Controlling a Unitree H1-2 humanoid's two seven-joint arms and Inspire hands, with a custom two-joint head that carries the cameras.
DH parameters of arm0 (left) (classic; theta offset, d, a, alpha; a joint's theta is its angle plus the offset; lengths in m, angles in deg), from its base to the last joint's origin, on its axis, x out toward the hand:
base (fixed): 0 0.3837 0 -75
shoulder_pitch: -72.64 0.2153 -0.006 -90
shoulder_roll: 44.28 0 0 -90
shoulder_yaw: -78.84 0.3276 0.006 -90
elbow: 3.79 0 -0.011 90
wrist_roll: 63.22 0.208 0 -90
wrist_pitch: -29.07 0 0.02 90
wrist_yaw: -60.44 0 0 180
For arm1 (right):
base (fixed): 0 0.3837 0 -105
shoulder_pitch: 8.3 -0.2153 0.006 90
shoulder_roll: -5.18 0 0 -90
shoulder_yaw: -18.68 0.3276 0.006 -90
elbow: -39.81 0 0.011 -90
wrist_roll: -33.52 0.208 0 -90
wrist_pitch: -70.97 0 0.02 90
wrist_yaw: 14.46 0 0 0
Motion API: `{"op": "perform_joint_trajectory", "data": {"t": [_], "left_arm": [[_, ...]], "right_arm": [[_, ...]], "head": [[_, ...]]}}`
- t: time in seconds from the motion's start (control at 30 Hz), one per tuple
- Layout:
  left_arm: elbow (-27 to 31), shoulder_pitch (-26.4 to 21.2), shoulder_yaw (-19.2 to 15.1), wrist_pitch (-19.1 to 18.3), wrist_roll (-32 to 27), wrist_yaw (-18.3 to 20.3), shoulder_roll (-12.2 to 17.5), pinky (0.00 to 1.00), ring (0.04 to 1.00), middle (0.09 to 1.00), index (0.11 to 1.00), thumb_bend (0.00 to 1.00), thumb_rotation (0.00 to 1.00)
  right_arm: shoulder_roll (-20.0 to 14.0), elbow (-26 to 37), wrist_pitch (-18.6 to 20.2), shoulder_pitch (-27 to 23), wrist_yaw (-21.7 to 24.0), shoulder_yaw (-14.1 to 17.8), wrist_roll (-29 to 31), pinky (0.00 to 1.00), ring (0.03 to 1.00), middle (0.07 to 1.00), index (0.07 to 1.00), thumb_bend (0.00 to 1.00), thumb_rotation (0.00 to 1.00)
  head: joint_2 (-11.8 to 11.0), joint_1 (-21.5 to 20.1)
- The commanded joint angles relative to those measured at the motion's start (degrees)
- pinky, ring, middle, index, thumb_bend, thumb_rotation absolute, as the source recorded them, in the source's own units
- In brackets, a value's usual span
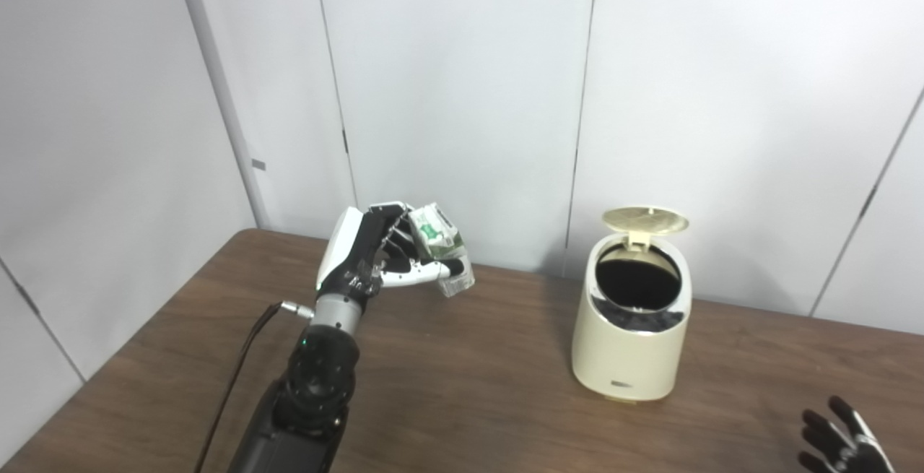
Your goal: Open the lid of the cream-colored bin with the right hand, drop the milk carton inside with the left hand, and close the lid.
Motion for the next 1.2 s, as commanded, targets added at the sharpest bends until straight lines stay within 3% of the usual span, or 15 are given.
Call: {"op": "perform_joint_trajectory", "data": {"t": [0.0, 0.23, 0.57, 1.17], "left_arm": [[3.21, -2.56, 0.22, 2.05, -0.08, -0.16, 0.27, 0.39, 0.419, 0.502, 0.493, 0.5, 0.0], [6.69, -3.71, 3.44, 1.15, 2.17, 0.48, -2.02, 0.4, 0.429, 0.489, 0.498, 0.5, 0.0], [9.03, -4.99, 7.57, 4.62, 6.48, 1.57, -2.91, 0.4, 0.437, 0.491, 0.493, 0.5, 0.0], [1.06, -10.97, 10.53, 10.59, 9.97, -0.26, -9.1, 0.39, 0.432, 0.488, 0.501, 0.5, 0.0]], "right_arm": [[0.06, 1.89, -1.04, -1.71, -0.49, 0.06, -0.3, 0.85, 0.894, 0.884, 0.959, 0.59, 0.97], [0.12, 0.48, -3.15, -2.1, -0.5, -0.16, -1.65, 0.85, 0.898, 0.89, 0.969, 0.54, 0.98], [1.0, -0.84, -4.75, -1.81, -2.02, -1.07, -4.75, 0.82, 0.892, 0.892, 0.964, 0.53, 0.99], [2.17, -1.51, -4.68, -1.91, -2.03, -1.18, -4.64, 0.83, 0.89, 0.898, 0.962, 0.52, 0.99]], "head": [[0.08, -0.84], [0.22, -3.8], [0.66, -8.2], [1.08, -10.88]]}}
